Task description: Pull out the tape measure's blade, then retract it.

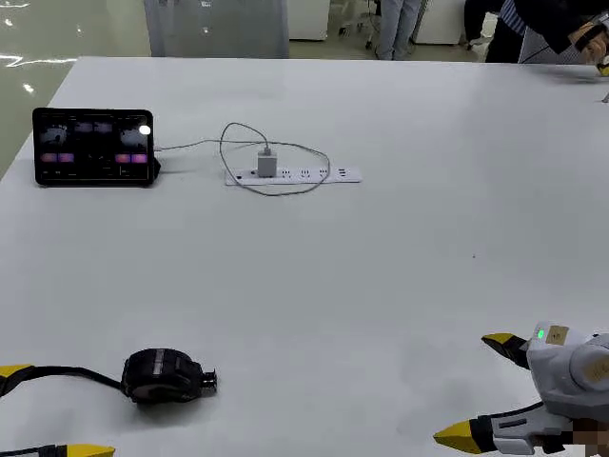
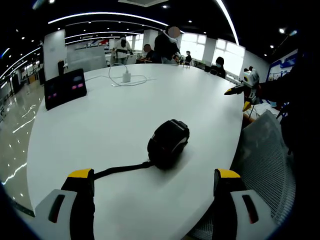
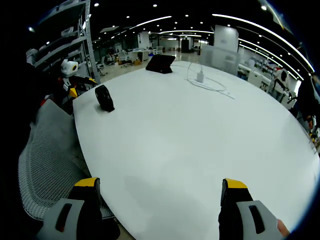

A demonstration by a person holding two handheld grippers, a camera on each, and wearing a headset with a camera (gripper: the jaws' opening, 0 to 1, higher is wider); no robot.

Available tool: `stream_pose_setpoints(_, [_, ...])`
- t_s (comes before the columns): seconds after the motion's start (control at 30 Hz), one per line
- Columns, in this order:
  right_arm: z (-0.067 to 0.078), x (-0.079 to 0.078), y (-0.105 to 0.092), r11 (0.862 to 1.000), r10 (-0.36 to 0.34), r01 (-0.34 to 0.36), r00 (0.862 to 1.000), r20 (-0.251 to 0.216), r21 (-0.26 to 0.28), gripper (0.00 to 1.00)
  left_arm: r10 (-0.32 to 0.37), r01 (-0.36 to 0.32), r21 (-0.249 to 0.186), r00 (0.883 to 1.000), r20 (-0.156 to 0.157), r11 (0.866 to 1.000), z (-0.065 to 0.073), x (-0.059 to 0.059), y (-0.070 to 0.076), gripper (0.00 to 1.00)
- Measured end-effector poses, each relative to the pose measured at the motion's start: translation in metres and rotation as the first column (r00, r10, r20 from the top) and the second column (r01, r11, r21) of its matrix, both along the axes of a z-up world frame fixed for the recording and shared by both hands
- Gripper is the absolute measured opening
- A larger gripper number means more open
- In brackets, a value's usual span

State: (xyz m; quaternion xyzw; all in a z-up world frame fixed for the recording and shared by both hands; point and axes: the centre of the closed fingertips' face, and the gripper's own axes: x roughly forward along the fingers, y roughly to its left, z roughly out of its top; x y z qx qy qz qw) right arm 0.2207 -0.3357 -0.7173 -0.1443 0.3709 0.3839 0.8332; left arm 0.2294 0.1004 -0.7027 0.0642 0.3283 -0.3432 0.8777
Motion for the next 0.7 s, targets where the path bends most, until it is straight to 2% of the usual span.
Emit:
stream_pose_setpoints(0.1, [0.001,0.001,0.002,1.000,0.012,-0.012,1.000,0.012,0.005,1.00,-0.015,0.015,-0.002,1.000,-0.001,1.000,0.000,0.000,-0.001,0.94])
stream_pose_setpoints(0.17, [-0.001,0.001,0.006,1.000,0.027,-0.027,1.000,0.002,0.008,1.00,-0.035,0.035,-0.004,0.999,0.016,0.999,0.002,0.002,-0.003,0.93])
stream_pose_setpoints(0.2, [-0.002,0.000,0.008,0.999,0.036,-0.036,0.999,-0.005,0.008,1.00,-0.040,0.040,-0.003,0.999,0.016,0.999,0.001,0.002,-0.004,0.93])
stream_pose_setpoints(0.3, [-0.002,0.004,0.017,0.997,0.081,-0.081,0.996,0.025,0.000,1.00,-0.077,0.077,0.004,0.997,-0.001,0.997,-0.002,0.003,-0.007,0.96])
stream_pose_setpoints(0.37, [-0.001,0.005,0.021,0.996,0.087,-0.087,0.996,0.025,-0.004,1.00,-0.099,0.099,0.014,0.995,-0.007,0.995,-0.002,0.003,-0.009,0.96])
stream_pose_setpoints(0.5, [0.000,0.006,0.033,0.992,0.126,-0.126,0.992,0.018,0.001,1.00,-0.165,0.166,0.037,0.986,-0.020,0.986,-0.006,0.004,-0.015,0.99])
stream_pose_setpoints(0.6, [0.003,0.009,0.041,0.986,0.164,-0.164,0.986,0.038,-0.005,1.00,-0.211,0.212,0.054,0.977,-0.029,0.976,-0.006,0.005,-0.021,0.98])
stream_pose_setpoints(0.7, [0.008,0.013,0.052,0.978,0.207,-0.208,0.976,0.072,0.006,1.00,-0.253,0.256,0.080,0.966,-0.051,0.963,-0.008,0.006,-0.026,0.99])
